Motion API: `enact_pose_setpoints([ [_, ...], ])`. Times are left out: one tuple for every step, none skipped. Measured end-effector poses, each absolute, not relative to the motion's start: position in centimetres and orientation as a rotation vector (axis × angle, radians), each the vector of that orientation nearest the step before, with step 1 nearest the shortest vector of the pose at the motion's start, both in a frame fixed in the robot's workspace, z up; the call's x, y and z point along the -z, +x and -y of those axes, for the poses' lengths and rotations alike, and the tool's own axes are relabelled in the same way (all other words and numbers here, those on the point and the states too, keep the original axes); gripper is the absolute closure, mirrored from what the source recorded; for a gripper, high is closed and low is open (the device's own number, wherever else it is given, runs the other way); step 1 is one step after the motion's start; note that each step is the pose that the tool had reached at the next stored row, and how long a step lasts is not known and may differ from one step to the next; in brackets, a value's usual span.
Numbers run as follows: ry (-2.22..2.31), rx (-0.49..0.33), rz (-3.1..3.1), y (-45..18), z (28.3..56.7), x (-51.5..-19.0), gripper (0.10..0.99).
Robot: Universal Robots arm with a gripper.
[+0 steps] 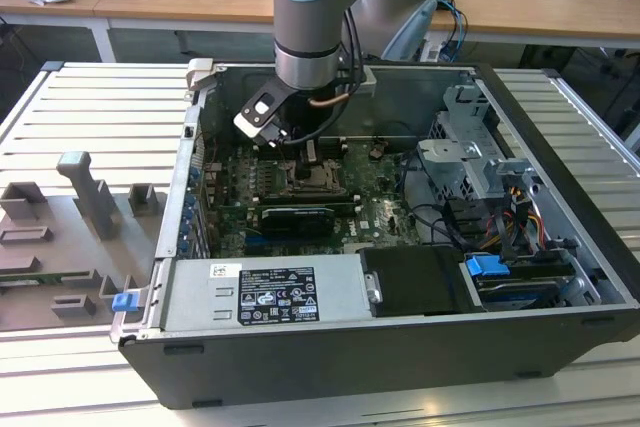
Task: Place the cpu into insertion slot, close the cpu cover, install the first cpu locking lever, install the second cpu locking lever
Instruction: 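Close the cpu cover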
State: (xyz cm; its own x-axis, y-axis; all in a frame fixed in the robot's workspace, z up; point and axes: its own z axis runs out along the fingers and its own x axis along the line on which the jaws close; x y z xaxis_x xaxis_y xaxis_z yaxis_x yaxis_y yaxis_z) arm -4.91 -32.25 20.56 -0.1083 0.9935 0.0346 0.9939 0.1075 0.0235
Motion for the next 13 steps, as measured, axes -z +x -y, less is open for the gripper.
enact_pose_setpoints([
  [-2.091, 0.064, 2.33, -4.83, 32.21, -20.54, 0.98],
  [-2.091, 0.064, 2.33, -4.65, 32.15, -20.54, 0.98],
  [-2.091, 0.065, 2.33, -4.6, 32.13, -20.57, 0.98],
  [-2.091, 0.065, 2.33, -4.59, 32.1, -20.79, 0.98],
  [-2.091, 0.064, 2.33, -4.59, 32.1, -20.99, 0.98],
  [-2.091, 0.064, 2.33, -4.59, 32.1, -21.19, 0.98],
  [-2.091, 0.065, 2.33, -4.58, 32.09, -21.22, 0.98],
  [-2.092, 0.065, 2.33, -4.53, 32.09, -21.21, 0.98],
  [-2.092, 0.065, 2.33, -4.46, 32.09, -21.22, 0.98],
  [-2.091, 0.064, 2.33, -4.32, 32.09, -21.22, 0.98],
  [-2.091, 0.064, 2.33, -4.21, 32.09, -21.22, 0.98],
  [-2.091, 0.065, 2.33, -4.09, 32.09, -21.22, 0.98],
  [-2.091, 0.064, 2.33, -3.89, 32.09, -21.22, 0.98],
])
